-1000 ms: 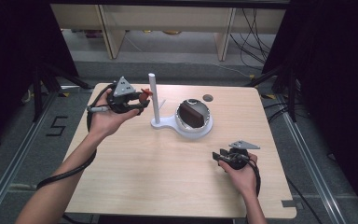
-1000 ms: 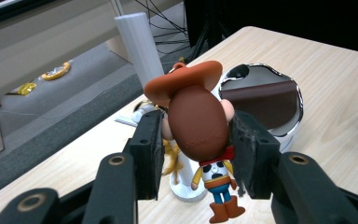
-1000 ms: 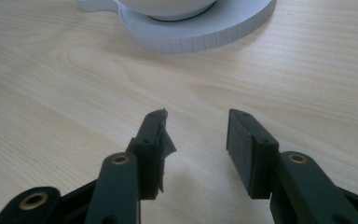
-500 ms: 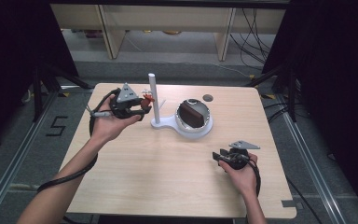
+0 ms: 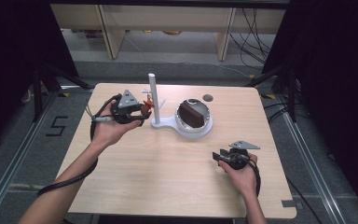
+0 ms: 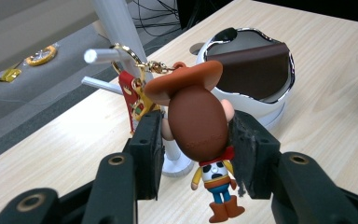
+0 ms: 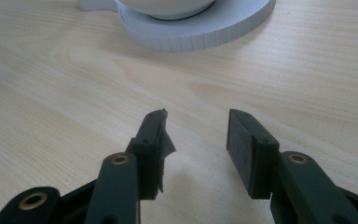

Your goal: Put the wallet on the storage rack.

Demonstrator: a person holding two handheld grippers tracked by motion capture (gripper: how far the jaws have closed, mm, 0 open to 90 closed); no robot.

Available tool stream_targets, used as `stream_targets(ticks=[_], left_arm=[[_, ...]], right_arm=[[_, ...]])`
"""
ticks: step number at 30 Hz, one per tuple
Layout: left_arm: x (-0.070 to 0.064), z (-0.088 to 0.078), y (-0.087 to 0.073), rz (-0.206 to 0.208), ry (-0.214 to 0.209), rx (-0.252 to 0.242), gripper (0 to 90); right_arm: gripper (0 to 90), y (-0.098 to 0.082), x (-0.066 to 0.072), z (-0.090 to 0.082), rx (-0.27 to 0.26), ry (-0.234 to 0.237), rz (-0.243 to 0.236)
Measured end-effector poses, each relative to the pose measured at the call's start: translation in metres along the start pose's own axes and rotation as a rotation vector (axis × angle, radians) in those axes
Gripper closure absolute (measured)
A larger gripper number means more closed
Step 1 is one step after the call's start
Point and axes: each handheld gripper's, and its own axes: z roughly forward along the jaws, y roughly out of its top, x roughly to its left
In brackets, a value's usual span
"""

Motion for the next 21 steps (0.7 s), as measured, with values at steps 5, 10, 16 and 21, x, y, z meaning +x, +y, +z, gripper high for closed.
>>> stream_targets(ticks=[5, 10, 16, 21], left_arm=[[-0.001, 0.003, -0.004, -0.004, -0.003, 0.008, 56.3], [-0.002, 0.008, -0.009, -0.028, -0.006, 0.005, 56.2], [-0.002, 0.014, -0.016, -0.042, -0.007, 0.021, 56.2], [-0.001, 0.018, -0.020, -0.049, -0.001, 0.032, 56.1]], right_arm=[[58.1, 0.000, 0.000, 0.000, -0.008, -0.001, 0.001], [58.2, 0.000, -0.001, -0.001, -0.014, -0.007, -0.005], [58.1, 0.001, -0.002, -0.003, -0.009, -0.019, -0.018], [58.1, 0.001, -0.002, -0.004, -0.014, -0.012, -0.011]])
